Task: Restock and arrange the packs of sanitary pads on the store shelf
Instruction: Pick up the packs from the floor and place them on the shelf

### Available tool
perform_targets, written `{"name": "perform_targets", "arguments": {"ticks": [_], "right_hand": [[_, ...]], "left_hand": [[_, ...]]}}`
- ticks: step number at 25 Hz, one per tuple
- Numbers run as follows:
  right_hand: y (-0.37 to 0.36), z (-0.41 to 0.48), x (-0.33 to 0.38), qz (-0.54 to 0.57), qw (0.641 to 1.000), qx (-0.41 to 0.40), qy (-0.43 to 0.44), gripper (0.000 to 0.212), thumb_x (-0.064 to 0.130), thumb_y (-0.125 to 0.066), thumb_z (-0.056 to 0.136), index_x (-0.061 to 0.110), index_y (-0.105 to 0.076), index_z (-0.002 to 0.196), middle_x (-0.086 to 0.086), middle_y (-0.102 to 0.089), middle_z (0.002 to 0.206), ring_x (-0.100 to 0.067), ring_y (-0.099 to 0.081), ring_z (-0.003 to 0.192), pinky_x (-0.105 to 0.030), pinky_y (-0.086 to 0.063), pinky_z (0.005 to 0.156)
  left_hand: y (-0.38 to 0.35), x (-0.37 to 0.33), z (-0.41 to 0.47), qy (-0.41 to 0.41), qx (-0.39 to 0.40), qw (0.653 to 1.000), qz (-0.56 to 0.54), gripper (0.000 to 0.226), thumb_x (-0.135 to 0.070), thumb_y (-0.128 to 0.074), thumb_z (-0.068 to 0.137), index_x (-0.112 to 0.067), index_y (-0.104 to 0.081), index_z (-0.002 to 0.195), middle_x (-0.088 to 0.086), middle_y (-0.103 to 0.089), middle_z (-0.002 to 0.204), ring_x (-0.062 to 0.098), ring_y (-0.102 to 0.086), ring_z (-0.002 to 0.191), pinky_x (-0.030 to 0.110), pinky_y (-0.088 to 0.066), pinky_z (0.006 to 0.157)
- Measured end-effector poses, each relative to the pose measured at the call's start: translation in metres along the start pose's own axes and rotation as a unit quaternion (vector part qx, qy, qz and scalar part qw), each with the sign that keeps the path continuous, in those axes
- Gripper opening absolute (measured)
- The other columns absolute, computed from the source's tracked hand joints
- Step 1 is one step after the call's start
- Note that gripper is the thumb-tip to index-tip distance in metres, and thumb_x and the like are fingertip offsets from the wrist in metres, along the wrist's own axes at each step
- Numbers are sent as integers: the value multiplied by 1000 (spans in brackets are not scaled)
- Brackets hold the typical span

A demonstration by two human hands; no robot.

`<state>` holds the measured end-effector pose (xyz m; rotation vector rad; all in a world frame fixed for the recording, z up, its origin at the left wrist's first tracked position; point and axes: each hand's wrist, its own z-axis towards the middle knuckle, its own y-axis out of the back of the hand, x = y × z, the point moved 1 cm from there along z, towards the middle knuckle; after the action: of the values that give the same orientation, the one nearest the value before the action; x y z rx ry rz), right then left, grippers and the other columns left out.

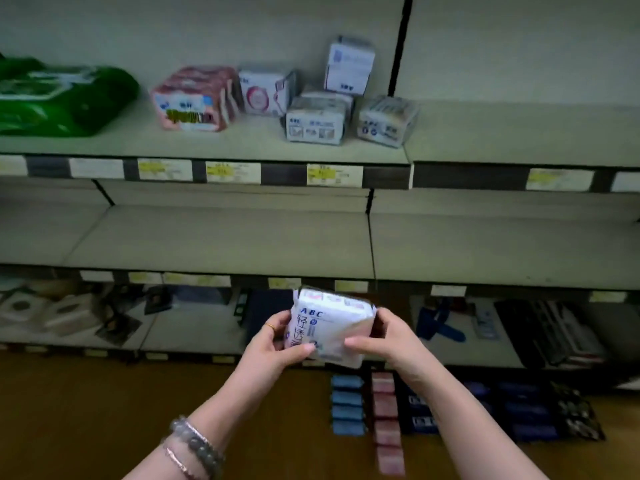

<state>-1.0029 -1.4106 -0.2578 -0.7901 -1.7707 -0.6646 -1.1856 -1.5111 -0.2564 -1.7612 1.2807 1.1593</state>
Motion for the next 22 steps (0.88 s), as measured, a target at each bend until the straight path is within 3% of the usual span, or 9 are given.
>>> {"name": "perform_targets", "arguments": {"ticks": [2, 4, 6, 8, 10, 12, 15, 19, 22], "right_hand": [[-2, 12, -17, -4, 1000, -14, -16, 51, 16, -80, 72, 30, -50, 110, 14, -63, 104, -4, -63, 97, -14, -51, 72], [-5, 19, -29, -17, 999, -28, -26, 56, 12, -73, 78, 38, -40, 114, 21, -52, 106, 1, -56, 98, -9, -50, 71], [-14, 33, -48, -29, 998, -30, -37, 58, 18, -75, 75, 38, -39, 117, 18, -50, 112, -6, -53, 107, -14, -52, 78], [-24, 53, -73, -23, 998, -27, -53, 58, 24, -78, 64, 33, -47, 112, 9, -55, 117, -13, -55, 111, -29, -53, 88], [-33, 75, -98, -12, 997, -28, -76, 53, 11, -77, 69, 27, -50, 111, 4, -57, 117, -17, -55, 113, -38, -52, 92], [-42, 96, -125, -10, 996, -17, -89, 52, -4, -72, 72, 20, -51, 114, 2, -58, 117, -17, -56, 113, -37, -52, 93], [-58, 131, -172, -48, 994, -18, -98, 54, -9, -71, 70, 21, -49, 110, 9, -55, 109, -10, -54, 106, -26, -52, 87], [-76, 185, -261, -131, 987, -7, -88, 62, -5, -72, 73, 16, -42, 122, 16, -47, 104, -8, -46, 107, -10, -46, 78], [-83, 220, -337, -188, 978, -6, -87, 64, 0, -69, 78, 13, -37, 132, 4, -47, 117, -9, -45, 112, -11, -38, 83]], "left_hand": [[5, 25, 20, 20, 27, 999, 10, 52, -7, -71, 76, -19, -51, 122, 1, -69, 107, 14, -66, 99, 27, -52, 86], [7, 44, 34, 29, 31, 999, 22, 51, -8, -70, 77, -21, -52, 122, 0, -68, 109, 12, -64, 102, 25, -52, 86], [12, 65, 51, 39, 27, 999, 24, 52, 1, -66, 77, -22, -51, 121, -3, -65, 111, 9, -61, 102, 22, -53, 83], [20, 90, 72, 53, 20, 998, 25, 56, 6, -65, 76, -18, -50, 124, -1, -62, 114, 10, -60, 101, 18, -54, 78], [31, 113, 91, 69, 7, 996, 48, 57, 5, -65, 77, -15, -48, 128, 1, -59, 117, 16, -58, 105, 14, -52, 69], [42, 138, 106, 68, 6, 995, 70, 57, 4, -62, 81, -16, -43, 131, -1, -55, 118, 18, -55, 110, 8, -49, 64], [56, 181, 130, 63, 1, 995, 78, 59, 6, -59, 83, -12, -37, 135, 4, -50, 127, 12, -52, 106, 6, -49, 67], [74, 279, 189, 68, -5, 990, 120, 53, 2, -57, 87, -12, -41, 136, 9, -53, 129, 4, -56, 94, 13, -52, 74], [76, 360, 234, 73, -7, 980, 187, 47, -11, -61, 87, -25, -45, 130, 5, -54, 131, 14, -56, 107, 36, -49, 95]]}}
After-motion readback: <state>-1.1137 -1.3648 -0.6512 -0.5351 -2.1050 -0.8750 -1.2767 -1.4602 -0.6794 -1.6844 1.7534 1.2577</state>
